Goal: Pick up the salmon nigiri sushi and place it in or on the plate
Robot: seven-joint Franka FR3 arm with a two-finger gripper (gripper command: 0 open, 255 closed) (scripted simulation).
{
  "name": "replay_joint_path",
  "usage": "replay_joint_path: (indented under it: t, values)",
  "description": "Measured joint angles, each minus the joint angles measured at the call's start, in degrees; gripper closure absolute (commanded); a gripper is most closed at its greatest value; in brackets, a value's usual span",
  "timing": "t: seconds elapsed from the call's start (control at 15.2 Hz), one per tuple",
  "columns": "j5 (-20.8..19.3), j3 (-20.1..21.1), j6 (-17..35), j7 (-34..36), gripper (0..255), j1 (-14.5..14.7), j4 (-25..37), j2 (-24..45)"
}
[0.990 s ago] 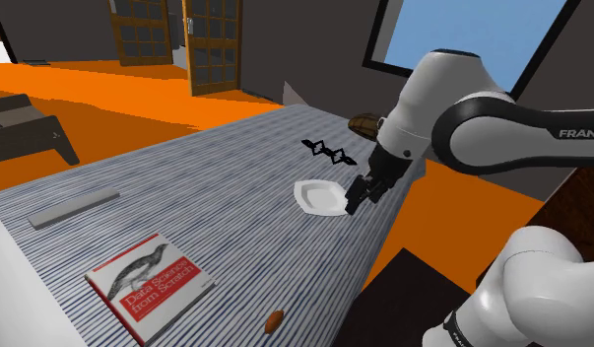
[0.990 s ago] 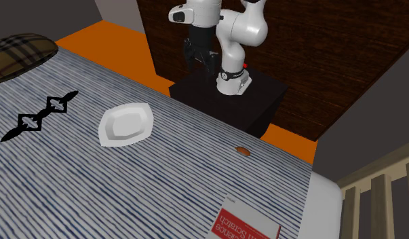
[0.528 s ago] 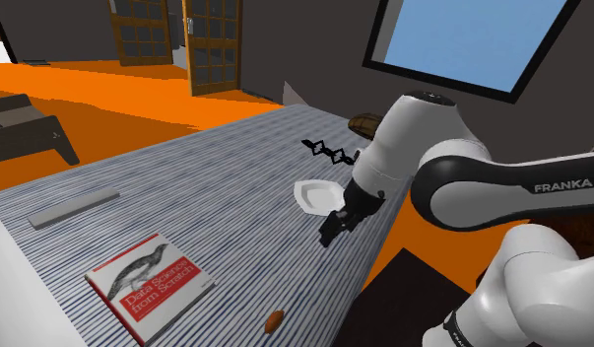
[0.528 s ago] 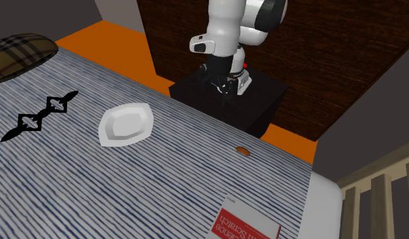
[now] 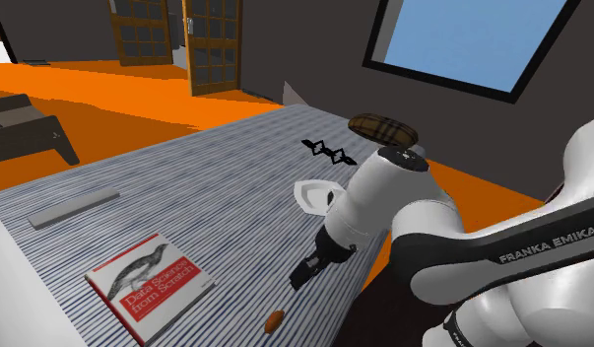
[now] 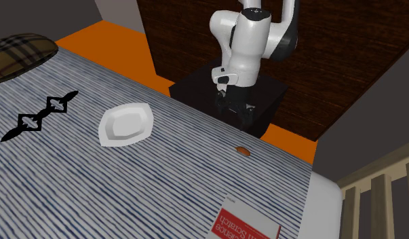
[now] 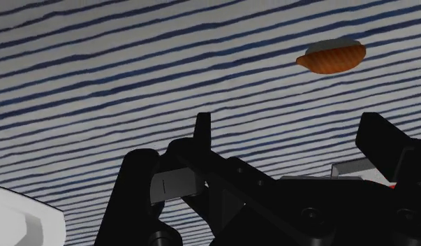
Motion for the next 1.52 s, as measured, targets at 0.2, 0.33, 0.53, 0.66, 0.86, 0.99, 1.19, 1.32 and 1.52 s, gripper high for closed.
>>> replay_joint_path:
  t: [0.2,0.33,0.53,0.66,0.86,0.99,1.19,1.32,1.52]
  values:
    - [-1.47,4.84,8.05,3.67,0,-1.17,0.84,7.38]
    - [-4.85,9.46,12.98,7.90,0,-3.90,1.90,12.40]
    - [-12.76,16.18,17.99,15.02,0,-10.47,3.25,18.06]
    - [-19.09,20.13,19.84,20.04,0,-15.49,3.92,20.69]
    - [-37.22,26.52,21.42,33.58,0,-26.11,5.75,25.57]
    - [-49.70,26.60,21.46,42.57,0,-28.71,7.04,28.26]
    - [-52.88,25.89,21.46,45.02,0,-28.52,7.38,28.91]
    - [-53.23,25.79,21.47,45.30,0,-28.48,7.42,28.98]
    - [-53.33,25.67,21.42,45.37,255,-28.55,7.47,28.87]
